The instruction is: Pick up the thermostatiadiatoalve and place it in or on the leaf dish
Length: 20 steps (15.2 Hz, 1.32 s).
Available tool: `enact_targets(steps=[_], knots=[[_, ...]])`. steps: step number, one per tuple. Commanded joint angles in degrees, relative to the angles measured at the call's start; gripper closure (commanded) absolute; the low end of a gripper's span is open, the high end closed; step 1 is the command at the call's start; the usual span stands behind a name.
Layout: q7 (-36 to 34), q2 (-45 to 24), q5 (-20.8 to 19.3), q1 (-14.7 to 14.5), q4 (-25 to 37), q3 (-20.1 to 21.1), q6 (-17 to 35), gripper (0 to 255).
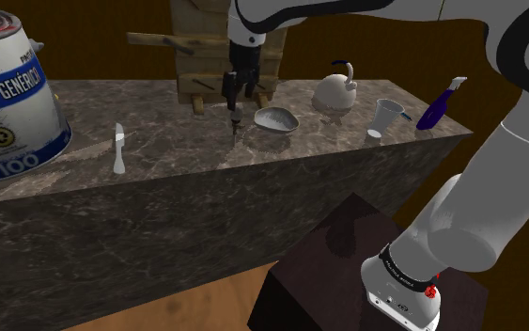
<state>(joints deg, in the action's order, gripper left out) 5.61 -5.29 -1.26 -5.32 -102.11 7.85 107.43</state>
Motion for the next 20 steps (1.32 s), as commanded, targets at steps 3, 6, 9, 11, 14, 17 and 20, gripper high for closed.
enact_targets(steps=[3, 6, 9, 11, 14, 17, 20], knots=[[0.0, -1.4, -0.1, -0.1, -1.1, 0.1, 2.4, 0], [-0.1, -1.8, -0.2, -0.1, -2.9, 0.0, 4.6, 0], [-0.1, -1.9, -0.2, -0.1, -3.2, 0.0, 5.0, 0], [-0.1, -1.9, -0.2, -0.1, -3.2, 0.0, 5.0, 0], [-0.1, -1.9, -0.2, -0.1, -3.2, 0.0, 5.0, 0], [-0.1, -1.9, -0.2, -0.1, -3.2, 0.0, 5.0, 255], [-0.1, -1.9, -0.2, -0.1, -3.2, 0.0, 5.0, 255]])
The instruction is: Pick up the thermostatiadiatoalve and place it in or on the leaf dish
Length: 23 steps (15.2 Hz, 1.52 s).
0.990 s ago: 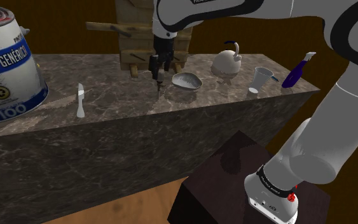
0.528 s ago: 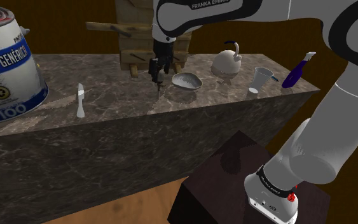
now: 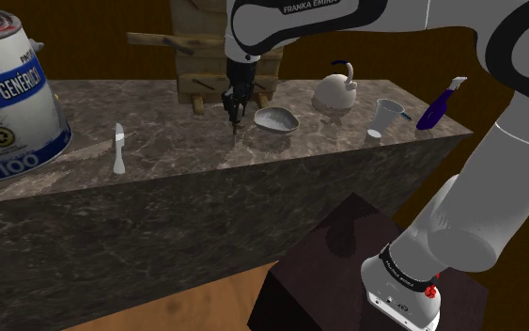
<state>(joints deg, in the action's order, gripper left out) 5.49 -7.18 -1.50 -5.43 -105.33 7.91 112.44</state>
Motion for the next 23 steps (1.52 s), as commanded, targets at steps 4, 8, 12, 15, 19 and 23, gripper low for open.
enact_targets(steps=[4, 8, 12, 15, 19, 23], knots=[[0.0, 0.0, 0.0, 0.0, 0.0, 0.0, 0.0, 255], [0.1, 0.6, 0.1, 0.0, 2.4, 0.0, -2.9, 255], [0.2, 1.0, 0.2, 0.0, 4.9, 0.0, -5.9, 255], [0.2, 1.2, 0.2, 0.0, 7.0, 0.0, -8.2, 255], [0.2, 1.2, 0.2, 0.0, 10.1, 0.1, -11.3, 255], [0.2, 1.0, 0.2, 0.0, 13.4, 0.1, -14.4, 255]])
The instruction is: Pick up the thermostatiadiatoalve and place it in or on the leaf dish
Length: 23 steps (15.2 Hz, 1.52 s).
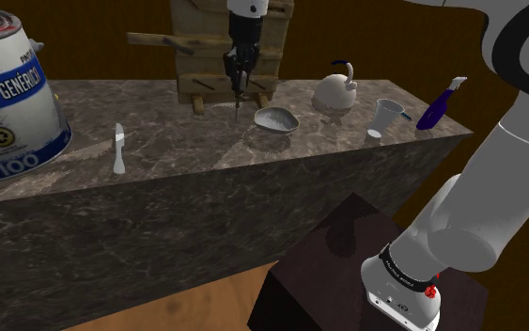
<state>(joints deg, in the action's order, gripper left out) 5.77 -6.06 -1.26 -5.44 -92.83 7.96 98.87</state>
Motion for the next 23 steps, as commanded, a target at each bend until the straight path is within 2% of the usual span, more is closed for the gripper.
enact_targets(steps=[1, 4, 11, 19, 23], knots=[[0.0, -0.2, 0.0, 0.0, 1.7, 0.0, -1.6, 255], [0.0, -0.5, -0.1, -0.1, 4.2, 0.1, -3.8, 255], [9.0, 2.2, 0.6, 4.9, 4.0, -4.0, -6.1, 255], [19.3, 1.6, 0.9, 10.4, 8.3, -8.7, -9.8, 255], [19.2, 2.5, 0.9, 10.4, 4.1, -8.7, -6.4, 255]])
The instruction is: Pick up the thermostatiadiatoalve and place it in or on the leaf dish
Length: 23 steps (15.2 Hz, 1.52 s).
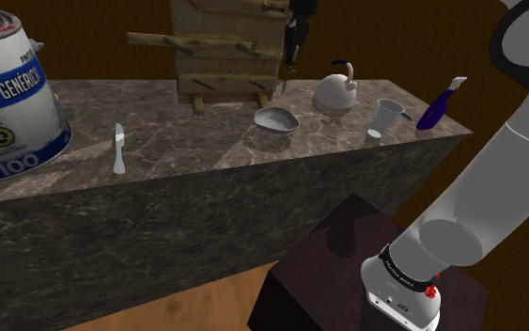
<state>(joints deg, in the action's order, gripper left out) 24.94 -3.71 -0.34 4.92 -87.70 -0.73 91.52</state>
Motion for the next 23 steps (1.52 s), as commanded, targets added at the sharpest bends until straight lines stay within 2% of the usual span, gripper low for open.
enact_targets(steps=[1, 18, 23], knots=[[0.1, 0.3, 0.0, 0.0, -2.1, 0.0, 1.8, 255], [0.0, 1.0, 0.0, 0.0, -15.9, 0.0, 15.0, 255], [0.0, 1.0, 0.0, 0.0, -15.9, 0.0, 15.0, 255]])
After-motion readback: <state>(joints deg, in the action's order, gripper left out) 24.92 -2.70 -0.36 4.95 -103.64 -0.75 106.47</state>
